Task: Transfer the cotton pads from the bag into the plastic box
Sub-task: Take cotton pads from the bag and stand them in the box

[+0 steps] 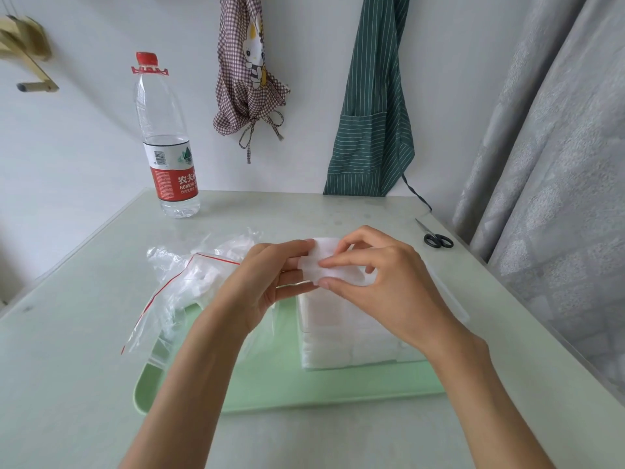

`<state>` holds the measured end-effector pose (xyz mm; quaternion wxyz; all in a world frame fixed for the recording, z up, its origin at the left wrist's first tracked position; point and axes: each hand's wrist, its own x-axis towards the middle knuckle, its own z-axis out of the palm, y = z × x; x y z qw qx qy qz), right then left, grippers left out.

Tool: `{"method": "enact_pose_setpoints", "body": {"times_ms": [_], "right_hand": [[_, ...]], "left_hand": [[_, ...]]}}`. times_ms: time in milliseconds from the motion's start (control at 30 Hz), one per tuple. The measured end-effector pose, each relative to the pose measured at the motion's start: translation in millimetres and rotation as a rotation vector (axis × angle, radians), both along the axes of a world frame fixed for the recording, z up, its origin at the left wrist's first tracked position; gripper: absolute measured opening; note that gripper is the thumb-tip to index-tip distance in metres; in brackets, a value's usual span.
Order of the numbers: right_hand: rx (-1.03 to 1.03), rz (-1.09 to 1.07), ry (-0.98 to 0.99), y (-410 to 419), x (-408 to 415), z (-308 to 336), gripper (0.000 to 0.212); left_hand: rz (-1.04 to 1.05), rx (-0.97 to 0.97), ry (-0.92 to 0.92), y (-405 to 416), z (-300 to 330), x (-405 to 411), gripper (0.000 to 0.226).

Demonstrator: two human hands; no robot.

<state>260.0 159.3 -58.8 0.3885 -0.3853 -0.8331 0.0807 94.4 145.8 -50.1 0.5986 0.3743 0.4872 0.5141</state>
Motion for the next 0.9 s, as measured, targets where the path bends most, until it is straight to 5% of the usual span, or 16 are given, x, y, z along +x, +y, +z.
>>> {"method": "enact_pose_setpoints", "body": {"times_ms": [167, 500, 800, 900], "right_hand": [[-0.011, 0.003, 0.063, 3, -5, -3, 0.008], [-0.642, -0.008, 0.438, 5, 4, 5, 0.017], [-0.732, 0.021, 0.465, 4, 4, 3, 0.015], [-0.701, 0.011, 0.468, 4, 3, 2, 0.012]], "left_hand": [[0.034, 0.019, 0.050, 1, 0, 0, 0.015], [0.027, 0.056, 0.145, -1, 1, -8, 0.017], [-0.122, -0.014, 0.217, -2, 1, -2, 0.033], [-0.129, 0.004, 0.224, -3, 1, 0, 0.023]]}}
